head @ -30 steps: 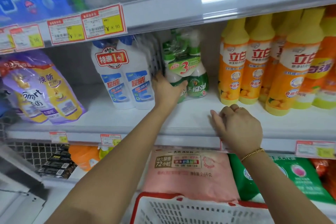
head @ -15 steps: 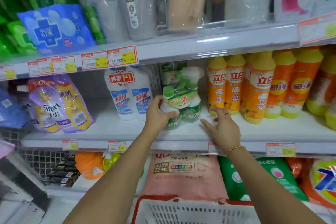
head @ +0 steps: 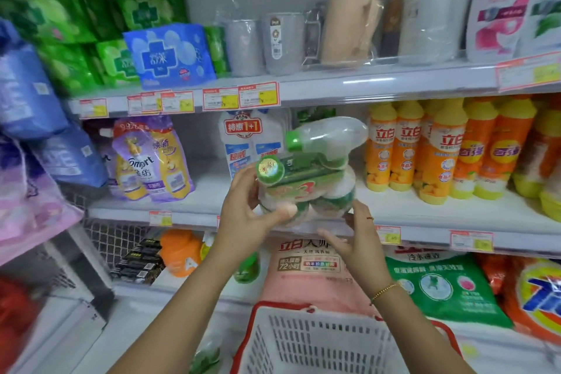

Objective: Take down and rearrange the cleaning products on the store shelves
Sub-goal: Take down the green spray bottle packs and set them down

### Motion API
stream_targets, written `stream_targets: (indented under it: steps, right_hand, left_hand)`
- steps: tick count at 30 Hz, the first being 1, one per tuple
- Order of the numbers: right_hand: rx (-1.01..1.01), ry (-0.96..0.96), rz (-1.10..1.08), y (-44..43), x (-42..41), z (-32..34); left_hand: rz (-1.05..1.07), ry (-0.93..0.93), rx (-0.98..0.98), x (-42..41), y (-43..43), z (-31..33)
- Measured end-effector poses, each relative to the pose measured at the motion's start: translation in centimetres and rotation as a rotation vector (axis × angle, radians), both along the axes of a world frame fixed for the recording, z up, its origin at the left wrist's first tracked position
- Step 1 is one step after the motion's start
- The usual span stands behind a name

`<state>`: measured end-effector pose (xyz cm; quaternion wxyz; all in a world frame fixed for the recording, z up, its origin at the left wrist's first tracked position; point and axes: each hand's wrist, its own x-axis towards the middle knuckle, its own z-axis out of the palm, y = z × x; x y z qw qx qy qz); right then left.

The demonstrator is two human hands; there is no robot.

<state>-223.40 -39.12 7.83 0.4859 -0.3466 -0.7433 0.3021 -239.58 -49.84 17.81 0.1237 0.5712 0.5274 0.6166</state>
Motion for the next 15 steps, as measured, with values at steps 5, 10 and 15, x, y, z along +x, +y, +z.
stream_targets:
  steps: [5, 10, 15]
  right_hand:
    - [0.169, 0.088, -0.067, -4.2, -1.4, 1.1]
    - [0.658, -0.127, -0.119, -7.2, -4.0, 1.4]
    - [0.773, -0.003, -0.186, -7.4, -6.0, 2.5]
  left_hand:
    - [-0.003, -0.327, -0.061, -0.3, -2.5, 0.0]
    - [0.034, -0.581, 0.004, 0.6, -4.0, 0.2]
    - [-0.016, -0.697, 0.013, 1.4, -5.0, 0.9]
